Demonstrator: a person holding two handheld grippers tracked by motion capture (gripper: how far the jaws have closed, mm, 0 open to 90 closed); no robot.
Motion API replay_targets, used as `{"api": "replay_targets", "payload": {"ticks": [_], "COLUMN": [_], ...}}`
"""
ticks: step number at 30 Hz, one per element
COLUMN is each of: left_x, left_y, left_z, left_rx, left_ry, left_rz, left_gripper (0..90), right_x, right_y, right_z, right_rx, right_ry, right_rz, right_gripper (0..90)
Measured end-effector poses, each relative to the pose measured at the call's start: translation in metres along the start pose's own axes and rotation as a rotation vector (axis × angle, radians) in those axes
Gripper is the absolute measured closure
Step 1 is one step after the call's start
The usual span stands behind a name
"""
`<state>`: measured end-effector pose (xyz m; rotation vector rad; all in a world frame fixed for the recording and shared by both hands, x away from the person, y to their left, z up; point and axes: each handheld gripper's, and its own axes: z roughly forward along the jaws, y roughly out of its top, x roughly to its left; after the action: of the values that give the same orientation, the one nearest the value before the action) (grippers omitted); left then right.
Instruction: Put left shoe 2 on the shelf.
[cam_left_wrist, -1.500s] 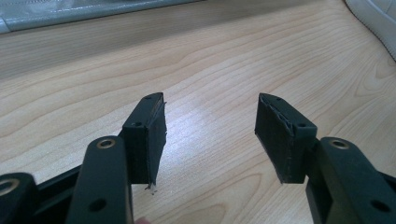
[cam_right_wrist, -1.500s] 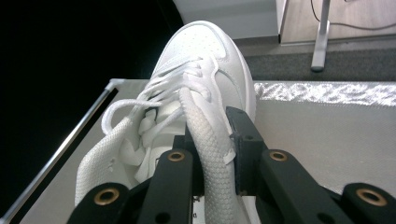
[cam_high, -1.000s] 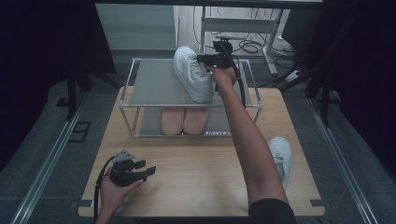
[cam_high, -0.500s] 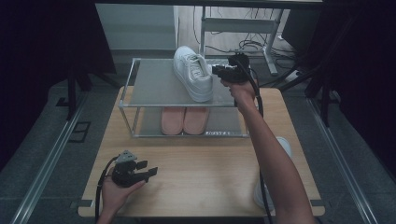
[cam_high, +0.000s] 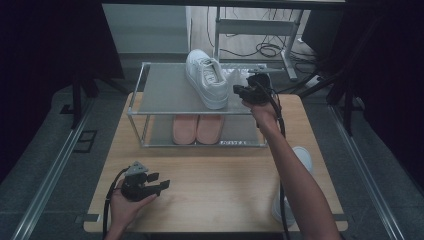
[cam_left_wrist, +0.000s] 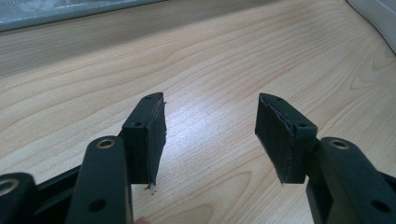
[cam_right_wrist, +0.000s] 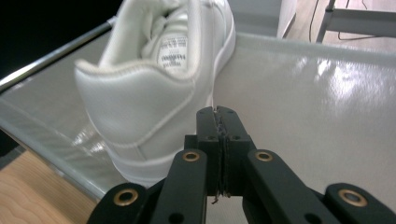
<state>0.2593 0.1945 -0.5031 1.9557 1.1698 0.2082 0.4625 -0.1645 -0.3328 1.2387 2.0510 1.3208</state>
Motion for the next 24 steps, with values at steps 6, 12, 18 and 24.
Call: {"api": "replay_targets", "payload": {"ticks": [6,12,18,24], "left_x": [0.0,0.0,0.0,0.0], "left_y": [0.0,-0.001,0.0,-0.001], "left_z": [0.0,0.001,0.0,0.0], "left_rx": [0.003,0.005,0.004,0.0], "left_ry": [0.001,0.0,0.0,0.003], "left_rz": [0.001,0.002,0.002,-0.001], "left_gripper": [43.3,43.3,43.3,43.3], "right_x": [-0.001,0.001,0.007,0.014], "right_y": [-0.01,-0.017,-0.019,-0.016], "right_z": [0.006,0.014,0.018,0.016], "right_rx": [0.021,0.038,0.04,0.028], "right_ry": [0.0,0.008,0.022,0.015], "right_rz": [0.007,0.008,0.011,0.011], "right_gripper": [88.6,88.7,89.4,89.6]}}
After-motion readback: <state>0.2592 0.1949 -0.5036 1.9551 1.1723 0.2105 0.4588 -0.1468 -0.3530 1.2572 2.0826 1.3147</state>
